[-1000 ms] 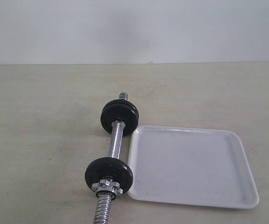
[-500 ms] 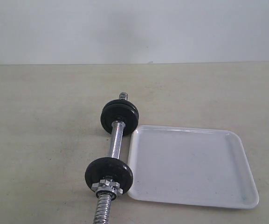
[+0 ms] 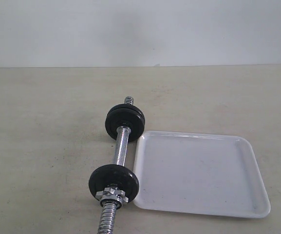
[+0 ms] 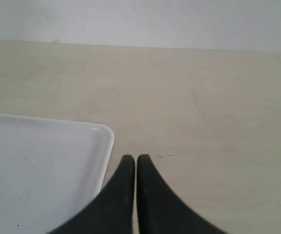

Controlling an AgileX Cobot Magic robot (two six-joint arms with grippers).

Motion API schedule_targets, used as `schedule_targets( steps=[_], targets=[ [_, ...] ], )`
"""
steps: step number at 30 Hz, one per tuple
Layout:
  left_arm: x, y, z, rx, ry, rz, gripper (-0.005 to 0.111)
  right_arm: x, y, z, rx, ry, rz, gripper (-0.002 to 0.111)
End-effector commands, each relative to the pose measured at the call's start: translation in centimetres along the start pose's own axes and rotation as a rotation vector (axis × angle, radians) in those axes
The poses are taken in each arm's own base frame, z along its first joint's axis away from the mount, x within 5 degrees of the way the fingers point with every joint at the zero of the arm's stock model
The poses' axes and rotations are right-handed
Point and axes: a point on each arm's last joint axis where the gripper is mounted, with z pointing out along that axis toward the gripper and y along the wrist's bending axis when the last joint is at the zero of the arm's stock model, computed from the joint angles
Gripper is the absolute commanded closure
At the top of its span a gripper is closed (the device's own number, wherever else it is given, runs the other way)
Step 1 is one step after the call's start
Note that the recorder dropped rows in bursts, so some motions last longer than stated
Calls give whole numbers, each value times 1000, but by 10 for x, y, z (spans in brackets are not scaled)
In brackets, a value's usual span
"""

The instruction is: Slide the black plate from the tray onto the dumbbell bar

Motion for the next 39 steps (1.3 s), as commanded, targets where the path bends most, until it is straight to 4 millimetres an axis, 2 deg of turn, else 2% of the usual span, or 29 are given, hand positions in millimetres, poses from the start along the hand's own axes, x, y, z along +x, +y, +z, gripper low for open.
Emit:
schedule_targets(
  steps=[1, 39],
  targets=[
    [1, -1, 0, 5, 4, -23, 102, -1, 0, 0, 1, -9, 0, 109],
    [1, -1, 0, 13, 0, -42, 102, -1, 0, 0, 1, -9, 0, 109]
  ],
)
